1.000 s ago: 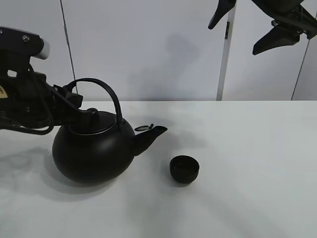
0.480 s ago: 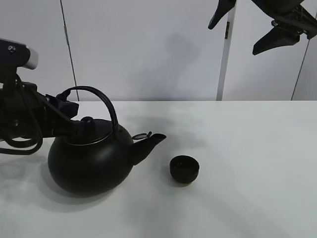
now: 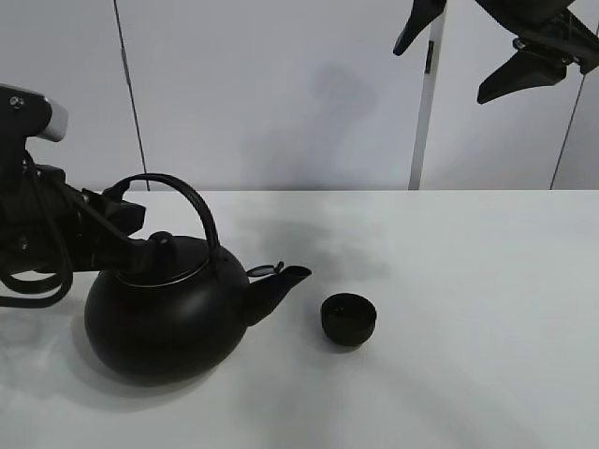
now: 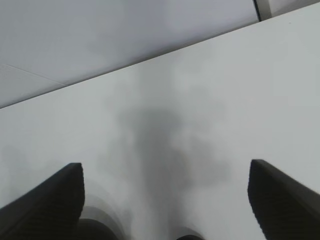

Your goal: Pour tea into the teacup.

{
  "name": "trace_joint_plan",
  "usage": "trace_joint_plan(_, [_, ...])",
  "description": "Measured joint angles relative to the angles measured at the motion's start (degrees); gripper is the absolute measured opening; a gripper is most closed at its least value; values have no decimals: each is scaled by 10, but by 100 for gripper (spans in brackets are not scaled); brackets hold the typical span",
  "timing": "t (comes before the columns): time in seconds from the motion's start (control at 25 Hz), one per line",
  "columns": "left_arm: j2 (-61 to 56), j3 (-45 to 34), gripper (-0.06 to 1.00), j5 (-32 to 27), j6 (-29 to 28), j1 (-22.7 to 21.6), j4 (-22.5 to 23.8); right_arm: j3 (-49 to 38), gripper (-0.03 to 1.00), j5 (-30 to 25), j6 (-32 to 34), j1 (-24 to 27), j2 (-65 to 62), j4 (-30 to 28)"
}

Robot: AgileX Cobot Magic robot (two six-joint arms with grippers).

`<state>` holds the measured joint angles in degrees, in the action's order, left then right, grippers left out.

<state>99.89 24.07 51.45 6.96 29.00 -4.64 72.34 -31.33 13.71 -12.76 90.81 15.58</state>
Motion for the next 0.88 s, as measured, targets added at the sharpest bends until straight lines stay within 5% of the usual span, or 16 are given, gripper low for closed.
trace_joint_plan(0.88, [0,0,10,-14,-15,0,7,0,61,0,0,0,0,0])
